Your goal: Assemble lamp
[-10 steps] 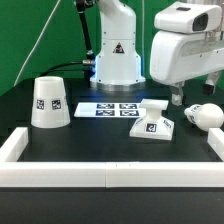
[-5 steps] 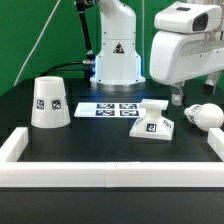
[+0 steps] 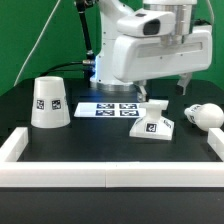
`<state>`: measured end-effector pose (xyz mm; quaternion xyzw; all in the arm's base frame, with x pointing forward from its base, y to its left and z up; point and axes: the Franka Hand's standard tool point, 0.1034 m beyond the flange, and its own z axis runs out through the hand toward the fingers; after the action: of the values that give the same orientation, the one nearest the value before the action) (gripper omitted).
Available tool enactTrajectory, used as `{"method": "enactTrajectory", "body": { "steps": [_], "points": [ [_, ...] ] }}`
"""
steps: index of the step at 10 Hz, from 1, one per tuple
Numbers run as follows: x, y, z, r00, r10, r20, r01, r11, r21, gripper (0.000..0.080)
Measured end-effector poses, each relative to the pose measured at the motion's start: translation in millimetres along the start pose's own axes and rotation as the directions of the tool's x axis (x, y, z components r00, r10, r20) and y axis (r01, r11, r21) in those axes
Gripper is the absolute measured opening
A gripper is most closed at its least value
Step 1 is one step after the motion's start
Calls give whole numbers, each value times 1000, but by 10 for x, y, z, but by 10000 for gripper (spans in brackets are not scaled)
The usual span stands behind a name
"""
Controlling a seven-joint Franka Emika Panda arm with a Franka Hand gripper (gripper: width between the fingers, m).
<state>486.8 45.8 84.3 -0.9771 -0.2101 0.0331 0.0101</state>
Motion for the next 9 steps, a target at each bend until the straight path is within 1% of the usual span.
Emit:
{"method": "enactTrajectory", "body": {
  "steps": [1,3,4,5,8,9],
  "points": [
    [20,-14,2,997,82,-1,-82,997,2,699],
    [19,-24,7,987,160,0,-160,987,2,699],
    [21,-35,10,969,245,0,-245,969,9,699],
    [-14,-37,38,946,325,3,-325,946,14,699],
    [-225,-69,111,854,520,2,-520,854,21,699],
    [-254,-89,132,827,562,3,-561,827,25,699]
  ]
}}
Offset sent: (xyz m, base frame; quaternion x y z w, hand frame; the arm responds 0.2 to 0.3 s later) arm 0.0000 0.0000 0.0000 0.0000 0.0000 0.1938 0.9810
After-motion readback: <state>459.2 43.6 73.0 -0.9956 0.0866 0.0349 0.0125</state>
